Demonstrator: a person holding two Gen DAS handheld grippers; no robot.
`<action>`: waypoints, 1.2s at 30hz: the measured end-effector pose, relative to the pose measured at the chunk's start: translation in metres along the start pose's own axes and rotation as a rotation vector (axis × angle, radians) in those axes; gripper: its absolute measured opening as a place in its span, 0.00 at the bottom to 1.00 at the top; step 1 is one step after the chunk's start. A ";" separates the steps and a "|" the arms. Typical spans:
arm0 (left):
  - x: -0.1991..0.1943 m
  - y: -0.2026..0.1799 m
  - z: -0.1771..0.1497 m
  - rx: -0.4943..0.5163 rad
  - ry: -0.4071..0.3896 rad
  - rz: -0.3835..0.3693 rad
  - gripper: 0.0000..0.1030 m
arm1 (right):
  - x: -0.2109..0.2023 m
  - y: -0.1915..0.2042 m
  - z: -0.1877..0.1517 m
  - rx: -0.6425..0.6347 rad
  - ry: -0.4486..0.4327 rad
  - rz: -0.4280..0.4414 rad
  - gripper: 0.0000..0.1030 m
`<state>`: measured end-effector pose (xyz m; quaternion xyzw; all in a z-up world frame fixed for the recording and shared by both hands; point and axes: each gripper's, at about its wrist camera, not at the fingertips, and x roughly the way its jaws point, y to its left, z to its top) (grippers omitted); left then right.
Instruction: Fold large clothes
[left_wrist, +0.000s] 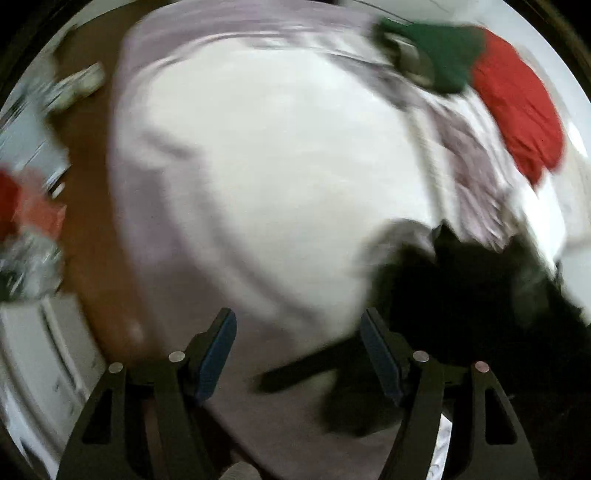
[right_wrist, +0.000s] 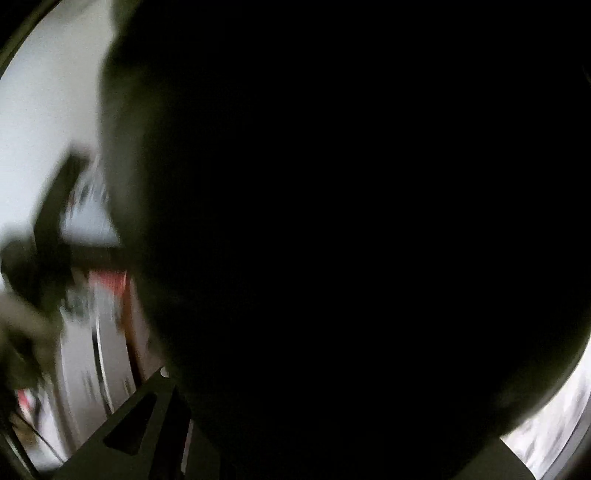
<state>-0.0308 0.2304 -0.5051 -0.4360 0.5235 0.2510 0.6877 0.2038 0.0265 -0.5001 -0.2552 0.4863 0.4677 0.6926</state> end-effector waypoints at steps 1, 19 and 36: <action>-0.004 0.022 -0.004 -0.039 0.005 0.033 0.72 | 0.018 0.016 -0.002 -0.022 0.048 0.027 0.22; 0.003 0.047 -0.026 -0.194 -0.073 -0.062 0.97 | 0.047 -0.199 -0.093 0.592 0.302 0.595 0.84; -0.005 0.052 -0.034 -0.199 -0.088 0.043 0.97 | 0.104 -0.203 -0.102 0.825 0.155 0.704 0.58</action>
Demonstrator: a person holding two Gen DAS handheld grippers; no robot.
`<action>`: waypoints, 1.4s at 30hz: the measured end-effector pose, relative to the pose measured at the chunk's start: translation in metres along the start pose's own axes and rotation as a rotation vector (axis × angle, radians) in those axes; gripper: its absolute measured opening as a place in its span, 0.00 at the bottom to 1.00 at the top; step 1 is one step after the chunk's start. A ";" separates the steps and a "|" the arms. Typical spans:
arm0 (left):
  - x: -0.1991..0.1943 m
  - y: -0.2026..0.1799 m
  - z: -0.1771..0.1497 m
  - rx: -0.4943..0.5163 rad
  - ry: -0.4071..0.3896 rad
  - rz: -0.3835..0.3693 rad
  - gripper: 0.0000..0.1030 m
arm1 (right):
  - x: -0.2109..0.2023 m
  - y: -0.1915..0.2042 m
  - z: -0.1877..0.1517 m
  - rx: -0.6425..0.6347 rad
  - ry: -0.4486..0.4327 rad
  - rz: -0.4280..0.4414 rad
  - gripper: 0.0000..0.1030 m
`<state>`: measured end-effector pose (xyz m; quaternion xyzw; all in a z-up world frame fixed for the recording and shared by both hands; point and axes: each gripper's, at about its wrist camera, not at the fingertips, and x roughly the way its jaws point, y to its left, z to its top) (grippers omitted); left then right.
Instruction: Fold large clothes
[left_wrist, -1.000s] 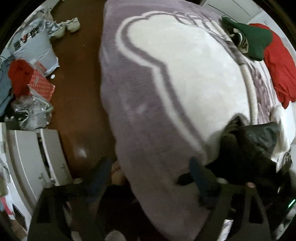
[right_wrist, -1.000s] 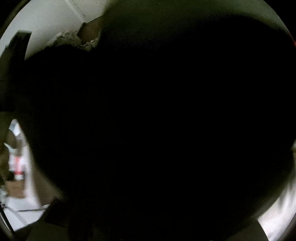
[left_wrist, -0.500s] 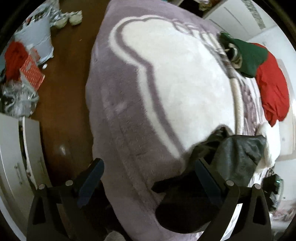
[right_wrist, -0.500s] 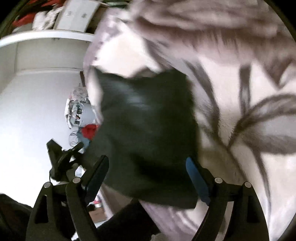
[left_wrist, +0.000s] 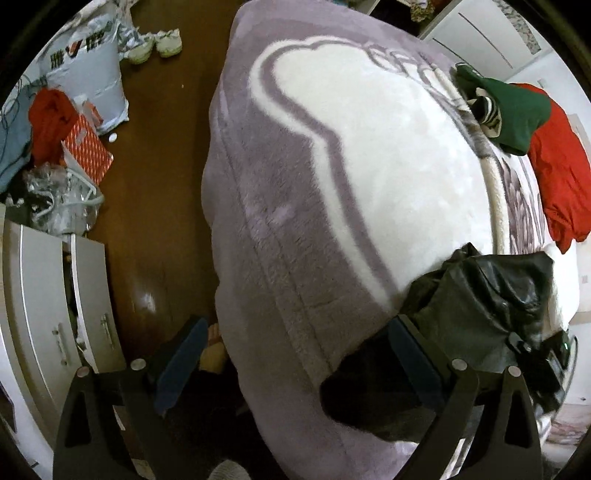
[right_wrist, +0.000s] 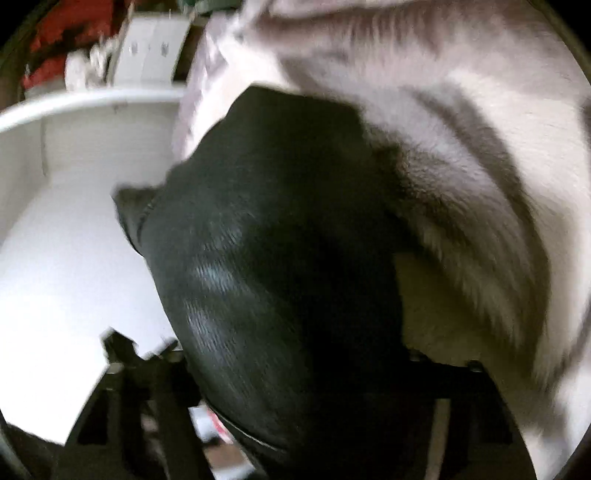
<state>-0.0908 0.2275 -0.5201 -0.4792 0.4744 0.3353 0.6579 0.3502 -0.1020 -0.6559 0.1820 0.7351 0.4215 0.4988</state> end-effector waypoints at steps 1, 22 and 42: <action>-0.003 -0.006 0.002 0.010 -0.011 -0.009 0.97 | -0.005 -0.003 -0.008 0.058 -0.065 0.039 0.55; 0.108 -0.228 -0.025 0.239 0.240 -0.413 0.97 | -0.228 -0.086 -0.095 0.216 -0.307 -0.279 0.79; 0.162 -0.176 -0.005 0.000 0.273 -0.539 0.28 | -0.082 0.004 0.098 0.108 -0.170 -0.436 0.08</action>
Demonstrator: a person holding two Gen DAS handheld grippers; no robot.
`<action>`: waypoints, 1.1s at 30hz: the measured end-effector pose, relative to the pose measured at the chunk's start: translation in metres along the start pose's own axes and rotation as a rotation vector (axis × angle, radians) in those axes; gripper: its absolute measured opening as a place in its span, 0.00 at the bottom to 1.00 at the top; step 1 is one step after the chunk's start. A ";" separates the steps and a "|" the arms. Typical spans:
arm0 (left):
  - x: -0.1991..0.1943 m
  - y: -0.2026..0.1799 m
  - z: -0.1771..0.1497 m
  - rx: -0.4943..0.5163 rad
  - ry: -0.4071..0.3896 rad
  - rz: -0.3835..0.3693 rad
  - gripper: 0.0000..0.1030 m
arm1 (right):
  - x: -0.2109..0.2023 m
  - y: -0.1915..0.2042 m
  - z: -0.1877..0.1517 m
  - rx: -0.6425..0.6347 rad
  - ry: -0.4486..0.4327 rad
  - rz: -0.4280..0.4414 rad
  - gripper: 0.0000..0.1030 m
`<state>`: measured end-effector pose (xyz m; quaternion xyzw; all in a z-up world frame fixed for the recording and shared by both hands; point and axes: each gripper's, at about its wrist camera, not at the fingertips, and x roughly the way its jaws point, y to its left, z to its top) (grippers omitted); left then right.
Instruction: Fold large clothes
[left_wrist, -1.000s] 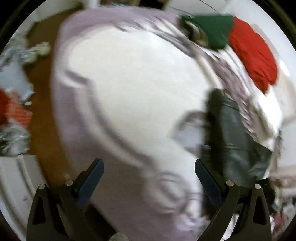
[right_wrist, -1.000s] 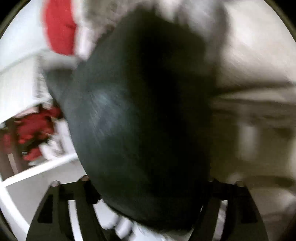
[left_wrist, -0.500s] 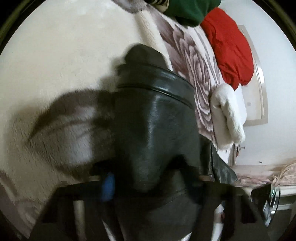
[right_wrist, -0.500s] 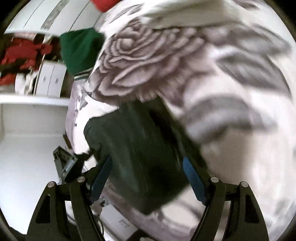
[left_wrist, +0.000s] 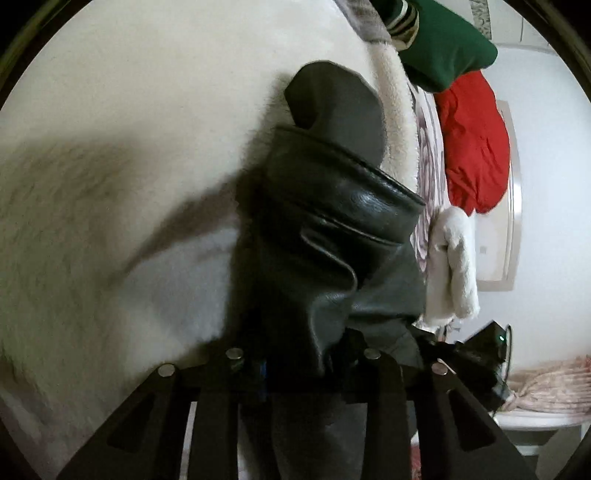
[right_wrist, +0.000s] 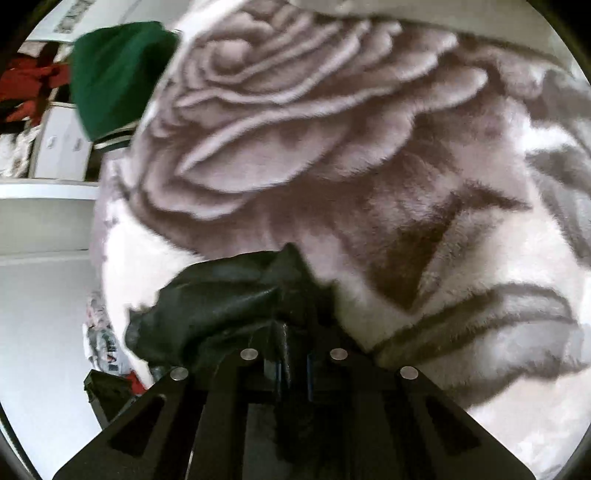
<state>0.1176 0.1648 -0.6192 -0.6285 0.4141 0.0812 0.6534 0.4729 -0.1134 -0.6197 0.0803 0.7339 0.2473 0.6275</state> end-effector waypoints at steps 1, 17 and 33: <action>-0.003 -0.005 0.002 0.010 0.013 0.004 0.30 | -0.004 0.001 0.003 -0.005 0.014 -0.009 0.09; 0.019 -0.109 -0.069 0.395 0.156 0.231 0.36 | -0.062 0.014 -0.107 -0.034 0.134 -0.048 0.26; 0.059 -0.099 -0.048 0.437 0.210 0.280 0.39 | 0.018 -0.001 -0.088 0.084 0.117 -0.276 0.08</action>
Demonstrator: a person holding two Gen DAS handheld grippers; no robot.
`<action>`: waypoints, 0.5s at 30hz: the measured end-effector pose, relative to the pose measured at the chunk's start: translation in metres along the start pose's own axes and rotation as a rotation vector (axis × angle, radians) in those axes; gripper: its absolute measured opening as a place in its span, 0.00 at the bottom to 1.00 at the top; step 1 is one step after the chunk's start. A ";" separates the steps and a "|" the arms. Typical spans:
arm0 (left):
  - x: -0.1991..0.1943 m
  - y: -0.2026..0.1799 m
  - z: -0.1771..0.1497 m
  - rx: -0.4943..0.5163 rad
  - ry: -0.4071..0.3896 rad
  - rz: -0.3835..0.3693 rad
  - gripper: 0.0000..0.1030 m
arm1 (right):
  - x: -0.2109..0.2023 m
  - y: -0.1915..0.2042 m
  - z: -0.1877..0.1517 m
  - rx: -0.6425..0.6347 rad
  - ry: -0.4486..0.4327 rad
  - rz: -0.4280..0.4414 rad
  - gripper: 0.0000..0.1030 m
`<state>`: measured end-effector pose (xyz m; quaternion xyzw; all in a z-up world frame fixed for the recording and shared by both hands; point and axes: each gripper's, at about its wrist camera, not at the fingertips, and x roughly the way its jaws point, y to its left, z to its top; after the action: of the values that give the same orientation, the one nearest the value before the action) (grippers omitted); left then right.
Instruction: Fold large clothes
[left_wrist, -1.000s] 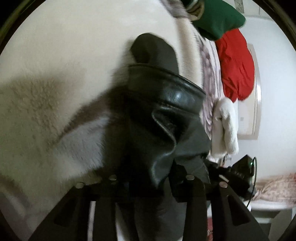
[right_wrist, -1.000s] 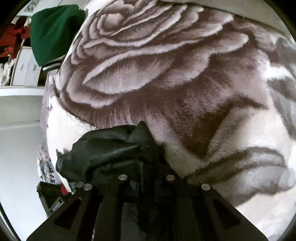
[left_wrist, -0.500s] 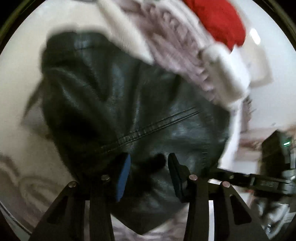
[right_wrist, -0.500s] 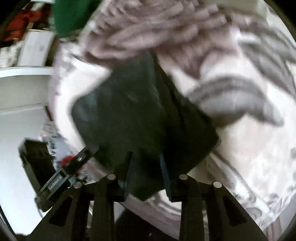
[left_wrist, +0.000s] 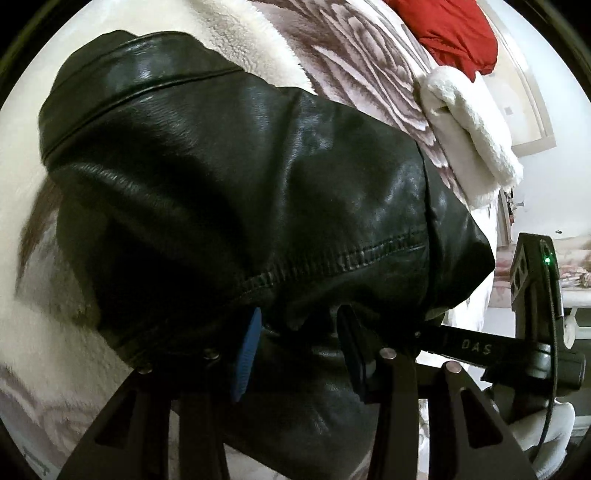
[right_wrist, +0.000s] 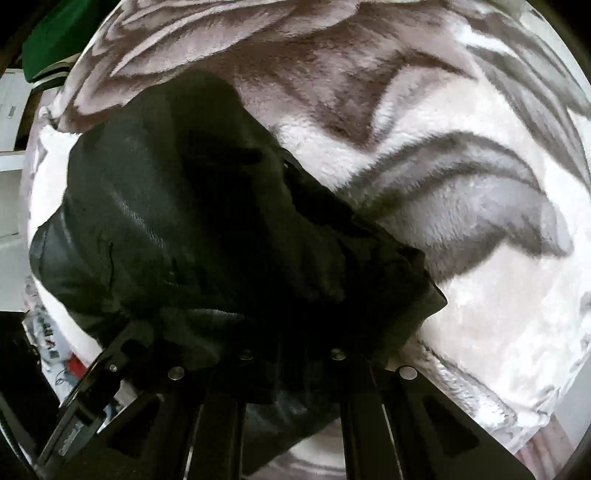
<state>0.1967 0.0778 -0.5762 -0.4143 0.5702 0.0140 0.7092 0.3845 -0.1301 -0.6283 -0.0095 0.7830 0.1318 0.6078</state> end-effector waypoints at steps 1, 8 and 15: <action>-0.004 0.000 0.001 -0.004 0.012 -0.007 0.39 | -0.002 -0.005 0.000 0.024 0.011 0.026 0.08; -0.083 0.023 -0.018 -0.079 -0.012 -0.187 0.75 | -0.062 -0.057 -0.051 0.142 -0.042 0.488 0.79; -0.070 0.087 -0.015 -0.145 0.057 -0.187 0.75 | -0.011 -0.097 -0.149 0.425 -0.093 0.741 0.83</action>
<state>0.1176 0.1572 -0.5684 -0.5159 0.5465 -0.0228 0.6592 0.2627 -0.2582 -0.6025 0.4040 0.7150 0.1773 0.5423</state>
